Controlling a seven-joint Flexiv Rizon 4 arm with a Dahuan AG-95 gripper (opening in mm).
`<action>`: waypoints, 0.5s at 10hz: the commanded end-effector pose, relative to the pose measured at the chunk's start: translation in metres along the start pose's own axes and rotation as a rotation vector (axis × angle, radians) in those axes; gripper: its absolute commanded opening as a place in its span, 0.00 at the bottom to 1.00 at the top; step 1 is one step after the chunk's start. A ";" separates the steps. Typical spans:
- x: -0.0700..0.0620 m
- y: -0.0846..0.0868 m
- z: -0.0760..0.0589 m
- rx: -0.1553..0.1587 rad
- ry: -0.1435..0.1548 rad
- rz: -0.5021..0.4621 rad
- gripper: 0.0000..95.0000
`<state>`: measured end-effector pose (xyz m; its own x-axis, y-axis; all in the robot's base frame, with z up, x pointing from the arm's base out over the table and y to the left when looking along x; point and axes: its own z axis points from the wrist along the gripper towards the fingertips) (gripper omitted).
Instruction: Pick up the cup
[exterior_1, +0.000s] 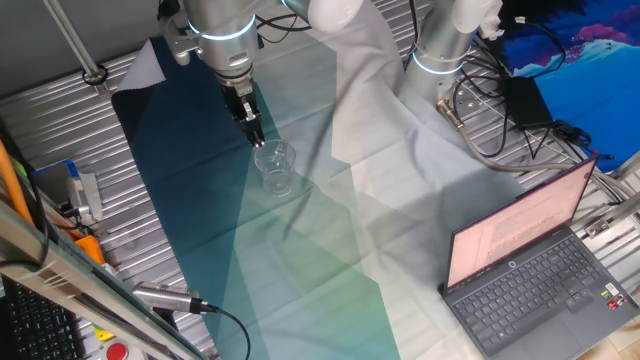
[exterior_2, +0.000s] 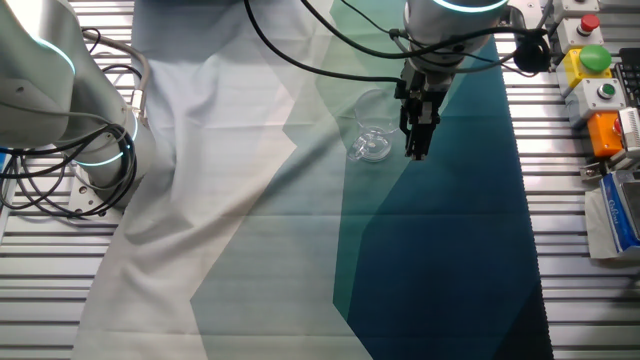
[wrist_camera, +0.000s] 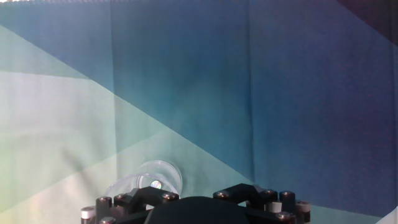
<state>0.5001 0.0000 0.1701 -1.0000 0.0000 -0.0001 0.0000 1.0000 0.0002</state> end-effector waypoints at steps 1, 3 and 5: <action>0.000 0.000 0.000 0.000 0.000 0.000 1.00; 0.000 0.000 0.000 -0.063 -0.028 0.058 0.00; 0.000 0.000 0.000 -0.060 -0.027 0.057 0.00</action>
<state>0.4995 -0.0004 0.1703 -0.9985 0.0505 -0.0229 0.0492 0.9972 0.0556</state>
